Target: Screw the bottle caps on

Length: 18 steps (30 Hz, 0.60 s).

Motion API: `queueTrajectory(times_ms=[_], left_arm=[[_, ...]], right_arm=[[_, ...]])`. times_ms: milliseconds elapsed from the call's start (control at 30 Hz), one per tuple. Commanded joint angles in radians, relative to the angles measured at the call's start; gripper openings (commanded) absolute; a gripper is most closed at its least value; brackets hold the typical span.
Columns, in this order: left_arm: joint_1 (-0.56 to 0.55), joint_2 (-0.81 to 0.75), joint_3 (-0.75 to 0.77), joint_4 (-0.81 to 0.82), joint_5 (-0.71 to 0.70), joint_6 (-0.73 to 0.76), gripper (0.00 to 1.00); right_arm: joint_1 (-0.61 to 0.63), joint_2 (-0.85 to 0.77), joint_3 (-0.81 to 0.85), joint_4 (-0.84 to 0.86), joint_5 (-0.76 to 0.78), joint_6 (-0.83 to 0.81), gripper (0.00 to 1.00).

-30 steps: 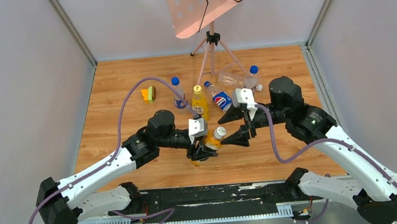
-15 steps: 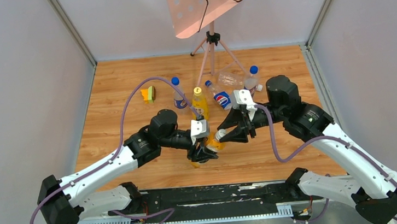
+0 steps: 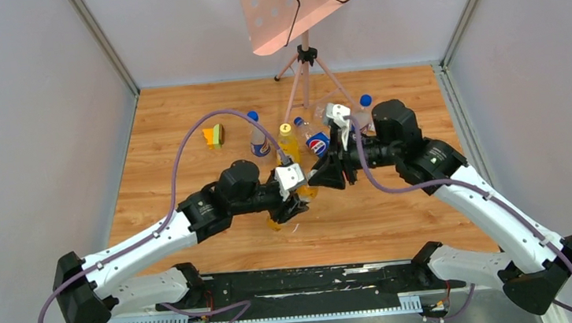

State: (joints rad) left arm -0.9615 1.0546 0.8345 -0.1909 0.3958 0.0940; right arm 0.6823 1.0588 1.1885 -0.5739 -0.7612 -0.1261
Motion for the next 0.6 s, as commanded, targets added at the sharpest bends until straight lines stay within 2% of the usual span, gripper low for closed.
queueTrajectory(times_ms=[0,67,133,233,300,433,500,567], left_arm=[[-0.113,-0.009,0.057,0.153,-0.595,0.06,0.1],[-0.18,0.007,0.05,0.228,-0.781,0.106,0.1],[-0.258,0.035,0.045,0.315,-0.909,0.167,0.1],[-0.293,0.081,0.058,0.327,-0.988,0.221,0.1],[-0.296,0.101,0.069,0.289,-0.982,0.196,0.1],[-0.294,0.081,0.058,0.224,-0.922,0.133,0.09],[-0.286,0.061,0.068,0.17,-0.882,0.103,0.09],[-0.26,0.052,0.09,0.094,-0.802,0.065,0.09]], right_arm=[[0.017,0.089,0.002,0.003,0.366,0.491,0.0],[0.017,0.115,-0.005,-0.021,0.483,0.677,0.0],[0.017,0.121,-0.018,-0.033,0.527,0.81,0.0],[0.017,0.101,-0.024,-0.019,0.5,0.884,0.02],[0.017,0.077,-0.011,-0.015,0.502,0.847,0.17],[0.017,-0.008,0.003,-0.014,0.539,0.713,0.56],[0.017,-0.05,-0.002,-0.012,0.544,0.634,0.68],[0.017,-0.093,-0.017,-0.01,0.544,0.54,0.74]])
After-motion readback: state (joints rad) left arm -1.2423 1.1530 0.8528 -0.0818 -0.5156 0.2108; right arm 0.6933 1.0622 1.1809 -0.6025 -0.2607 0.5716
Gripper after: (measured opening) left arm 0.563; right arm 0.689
